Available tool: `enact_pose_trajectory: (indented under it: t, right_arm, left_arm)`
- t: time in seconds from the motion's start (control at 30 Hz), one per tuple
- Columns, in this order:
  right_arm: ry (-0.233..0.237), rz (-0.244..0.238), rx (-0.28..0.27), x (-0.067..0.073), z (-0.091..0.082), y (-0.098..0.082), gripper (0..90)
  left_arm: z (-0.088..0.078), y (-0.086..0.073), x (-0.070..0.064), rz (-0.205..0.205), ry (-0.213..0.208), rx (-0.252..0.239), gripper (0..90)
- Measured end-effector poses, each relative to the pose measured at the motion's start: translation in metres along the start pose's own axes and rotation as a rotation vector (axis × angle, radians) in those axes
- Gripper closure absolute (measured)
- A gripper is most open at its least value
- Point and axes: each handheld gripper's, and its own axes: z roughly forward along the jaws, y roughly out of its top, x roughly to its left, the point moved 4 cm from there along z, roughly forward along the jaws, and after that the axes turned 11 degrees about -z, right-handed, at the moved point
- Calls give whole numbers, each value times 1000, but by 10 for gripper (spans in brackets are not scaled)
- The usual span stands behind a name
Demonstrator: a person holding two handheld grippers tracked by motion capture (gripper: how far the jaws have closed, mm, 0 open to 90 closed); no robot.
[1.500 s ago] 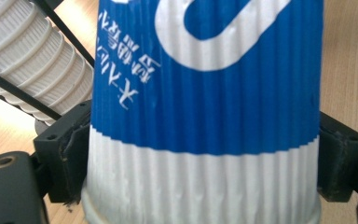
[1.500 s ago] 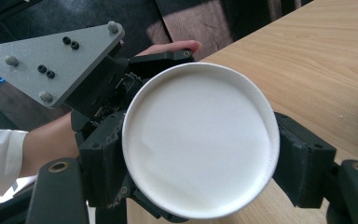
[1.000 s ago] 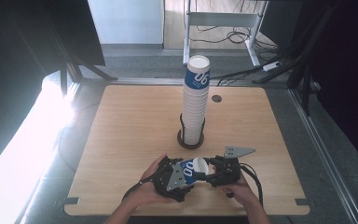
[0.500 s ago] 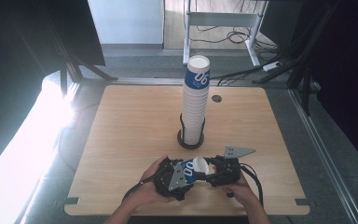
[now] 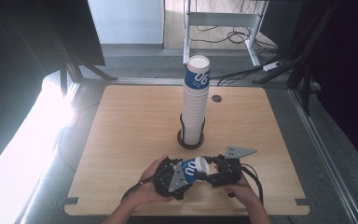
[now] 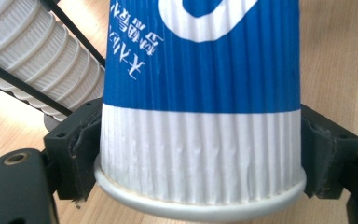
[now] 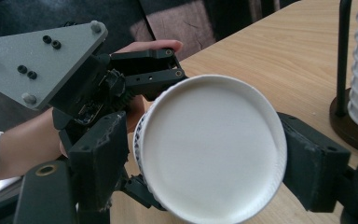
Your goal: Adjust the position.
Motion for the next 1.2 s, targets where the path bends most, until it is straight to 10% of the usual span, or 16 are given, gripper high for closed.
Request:
enact_pose_trajectory:
  t: [0.77,1.2]
  right_arm:
    - [-76,-82,50,-3,-29,19,210]
    - [-71,-176,346,-6,-31,32,184]
  left_arm:
    - [0,3,11,63,32,7,161]
    - [-3,6,17,139,57,46,161]
